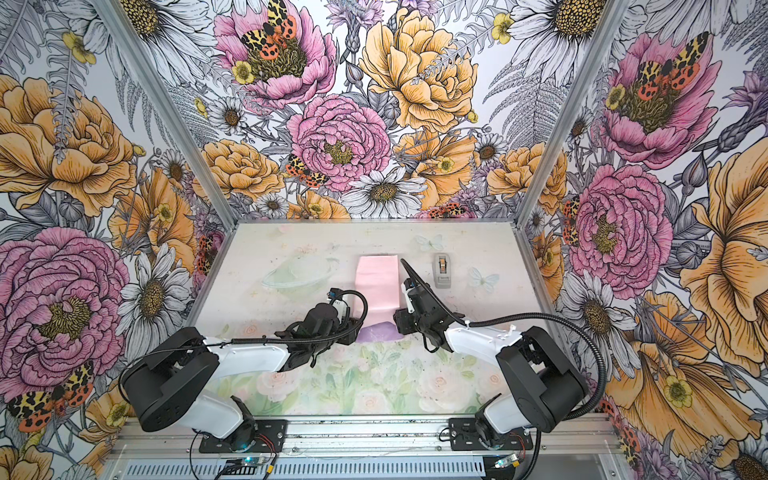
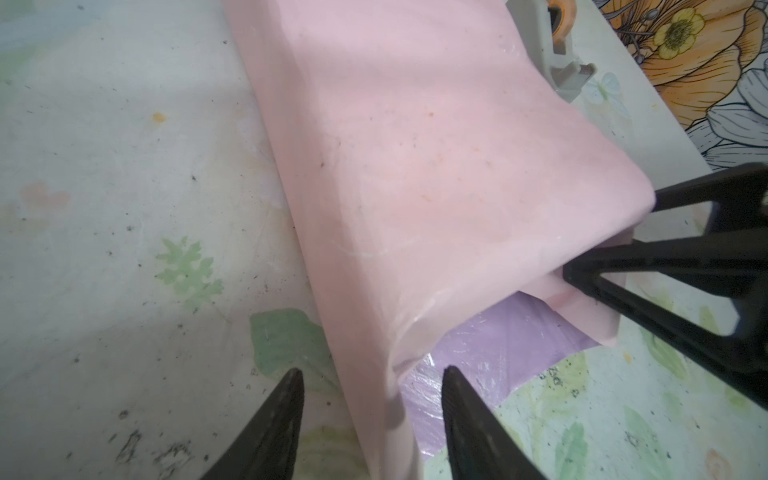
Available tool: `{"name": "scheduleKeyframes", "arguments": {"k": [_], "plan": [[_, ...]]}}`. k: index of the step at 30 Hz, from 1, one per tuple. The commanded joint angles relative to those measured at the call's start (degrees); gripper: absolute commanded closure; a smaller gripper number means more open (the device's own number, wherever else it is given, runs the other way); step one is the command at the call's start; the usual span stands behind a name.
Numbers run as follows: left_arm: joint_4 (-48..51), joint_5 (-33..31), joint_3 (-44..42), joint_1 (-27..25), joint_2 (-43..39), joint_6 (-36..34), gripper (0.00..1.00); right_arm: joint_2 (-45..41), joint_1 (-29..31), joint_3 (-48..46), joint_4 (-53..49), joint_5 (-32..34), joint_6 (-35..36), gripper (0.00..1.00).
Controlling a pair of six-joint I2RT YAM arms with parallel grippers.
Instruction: Wrap the gift box in paper
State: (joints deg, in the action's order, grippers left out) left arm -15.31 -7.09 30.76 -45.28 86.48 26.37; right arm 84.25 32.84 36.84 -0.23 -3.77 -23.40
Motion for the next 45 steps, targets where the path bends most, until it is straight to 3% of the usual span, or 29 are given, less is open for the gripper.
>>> {"name": "scheduleKeyframes", "arguments": {"k": [1, 17, 35, 37, 40, 45], "plan": [[0.9, -3.4, 1.5, -0.8, 2.2, -0.9, 0.46, 1.5, 0.9, -0.7, 2.5, 2.7, -1.1, 0.45], [0.9, -10.7, 2.8, -3.7, 5.1, 0.6, 0.57, 5.7, 4.6, -0.5, 7.1, 11.4, -4.6, 0.58], [-0.7, -12.6, 4.9, -5.1, 8.6, 0.4, 0.74, 8.1, 5.9, -0.2, 10.8, 12.8, -6.9, 0.77], [-0.7, -12.7, 4.9, -5.2, 8.7, 0.5, 0.75, 8.4, 5.9, 0.0, 10.7, 12.2, -7.1, 0.74], [-0.6, -12.9, 4.9, -5.2, 8.6, 0.6, 0.76, 7.6, 5.9, 1.2, 7.7, 10.3, -6.6, 0.52], [-0.6, -12.8, 4.5, -5.3, 8.2, 0.7, 0.76, 4.7, 5.5, 3.1, 1.3, 7.5, -4.6, 0.5]]}}
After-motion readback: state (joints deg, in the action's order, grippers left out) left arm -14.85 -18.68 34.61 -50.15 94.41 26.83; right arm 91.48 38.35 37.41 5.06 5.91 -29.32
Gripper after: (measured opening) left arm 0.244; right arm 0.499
